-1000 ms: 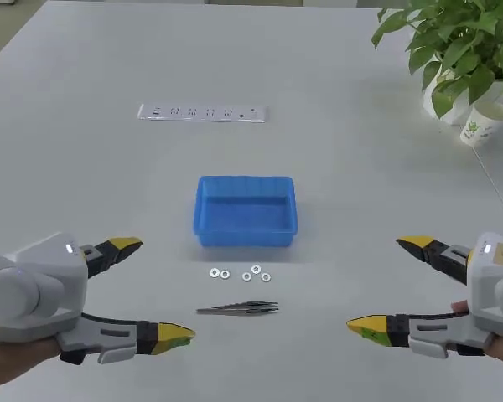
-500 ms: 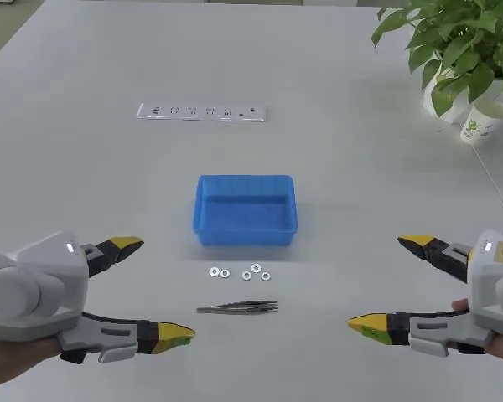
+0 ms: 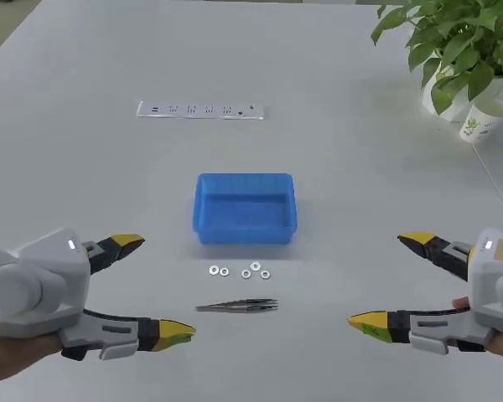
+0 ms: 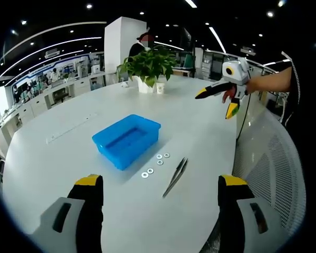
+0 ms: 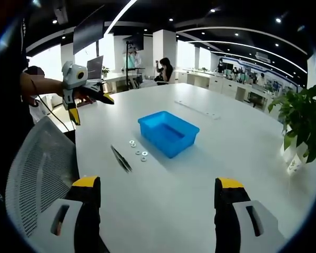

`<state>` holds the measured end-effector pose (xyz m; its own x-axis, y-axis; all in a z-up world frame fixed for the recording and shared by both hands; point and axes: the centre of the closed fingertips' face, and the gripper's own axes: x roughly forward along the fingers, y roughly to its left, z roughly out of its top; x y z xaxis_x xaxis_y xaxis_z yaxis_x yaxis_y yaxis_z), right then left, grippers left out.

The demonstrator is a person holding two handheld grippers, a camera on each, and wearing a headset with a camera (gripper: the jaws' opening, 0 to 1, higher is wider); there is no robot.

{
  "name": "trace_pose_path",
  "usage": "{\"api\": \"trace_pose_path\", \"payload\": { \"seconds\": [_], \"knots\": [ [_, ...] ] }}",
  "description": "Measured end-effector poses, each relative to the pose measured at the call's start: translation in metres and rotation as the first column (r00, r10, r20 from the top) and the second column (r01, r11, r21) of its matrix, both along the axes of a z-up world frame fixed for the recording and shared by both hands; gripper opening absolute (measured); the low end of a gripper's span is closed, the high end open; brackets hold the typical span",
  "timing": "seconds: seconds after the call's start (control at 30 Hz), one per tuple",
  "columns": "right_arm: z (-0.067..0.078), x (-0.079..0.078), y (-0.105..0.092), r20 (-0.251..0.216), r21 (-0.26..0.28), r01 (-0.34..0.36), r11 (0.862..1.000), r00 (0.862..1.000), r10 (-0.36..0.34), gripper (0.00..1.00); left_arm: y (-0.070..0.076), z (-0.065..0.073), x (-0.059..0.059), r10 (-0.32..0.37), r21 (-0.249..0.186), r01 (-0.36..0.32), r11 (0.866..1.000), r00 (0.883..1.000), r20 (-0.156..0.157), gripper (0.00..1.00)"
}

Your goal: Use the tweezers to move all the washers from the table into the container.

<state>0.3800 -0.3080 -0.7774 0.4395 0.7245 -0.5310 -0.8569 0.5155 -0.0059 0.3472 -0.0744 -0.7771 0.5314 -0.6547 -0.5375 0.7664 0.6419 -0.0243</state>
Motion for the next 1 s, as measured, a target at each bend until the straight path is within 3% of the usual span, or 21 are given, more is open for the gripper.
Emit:
{"api": "trace_pose_path", "payload": {
  "seconds": [0.73, 1.0],
  "knots": [
    [-0.003, 0.0, -0.001, -0.001, -0.01, -0.008, 1.0, 1.0, 0.008, 0.9, -0.003, -0.002, 0.0, -0.023, 0.017, 0.023, 1.0, 1.0, 0.003, 0.95],
    [-0.008, 0.0, 0.002, -0.001, -0.027, -0.032, 0.999, 0.999, 0.032, 0.89, -0.011, -0.01, -0.003, -0.067, 0.032, 0.067, 0.997, 0.998, -0.018, 0.9]
  ]
}}
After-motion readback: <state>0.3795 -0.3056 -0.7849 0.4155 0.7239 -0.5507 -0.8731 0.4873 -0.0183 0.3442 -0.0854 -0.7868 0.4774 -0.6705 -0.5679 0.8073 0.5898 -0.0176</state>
